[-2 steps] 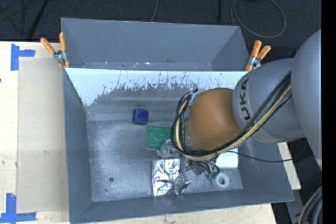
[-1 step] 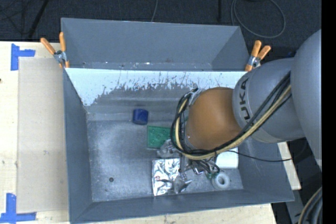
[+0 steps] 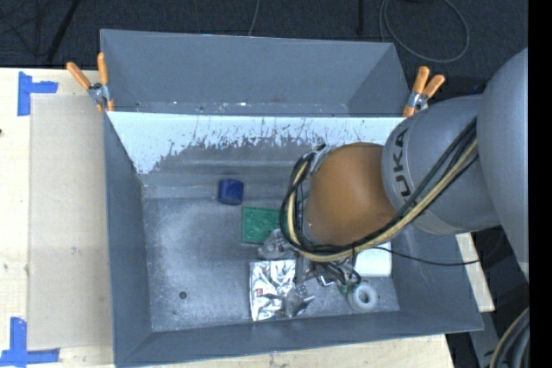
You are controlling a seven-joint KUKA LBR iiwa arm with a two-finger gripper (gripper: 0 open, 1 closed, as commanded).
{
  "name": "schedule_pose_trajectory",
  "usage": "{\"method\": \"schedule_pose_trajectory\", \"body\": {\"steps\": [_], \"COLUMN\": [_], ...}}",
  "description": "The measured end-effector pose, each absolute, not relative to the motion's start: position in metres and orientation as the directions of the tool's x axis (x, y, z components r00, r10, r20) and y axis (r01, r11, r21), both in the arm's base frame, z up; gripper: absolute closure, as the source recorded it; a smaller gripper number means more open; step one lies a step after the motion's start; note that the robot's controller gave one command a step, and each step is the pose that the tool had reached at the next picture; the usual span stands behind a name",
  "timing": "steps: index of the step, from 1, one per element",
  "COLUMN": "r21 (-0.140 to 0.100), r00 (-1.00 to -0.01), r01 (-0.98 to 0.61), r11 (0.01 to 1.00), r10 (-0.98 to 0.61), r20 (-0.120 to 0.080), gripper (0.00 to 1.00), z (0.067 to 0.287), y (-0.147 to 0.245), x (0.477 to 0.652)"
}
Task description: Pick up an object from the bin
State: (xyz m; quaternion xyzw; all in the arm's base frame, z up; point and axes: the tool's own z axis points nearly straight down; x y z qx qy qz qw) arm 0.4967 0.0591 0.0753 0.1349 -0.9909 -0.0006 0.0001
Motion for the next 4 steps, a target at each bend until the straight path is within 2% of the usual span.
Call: {"method": "schedule_pose_trajectory", "body": {"steps": [2, 3, 4], "r21": [0.001, 0.001, -0.001], "r00": [-0.966, -0.966, -0.967], "r01": [-0.259, -0.259, -0.255], "r11": [0.966, 0.966, 0.967], "r10": [-0.259, -0.259, -0.255], "r20": [0.002, 0.000, -0.007], "gripper": [0.00, 1.00, 1.00], "z": [0.076, 0.078, 0.193], "y": [0.060, 0.060, 0.060], "x": [0.497, 0.498, 0.499]}}
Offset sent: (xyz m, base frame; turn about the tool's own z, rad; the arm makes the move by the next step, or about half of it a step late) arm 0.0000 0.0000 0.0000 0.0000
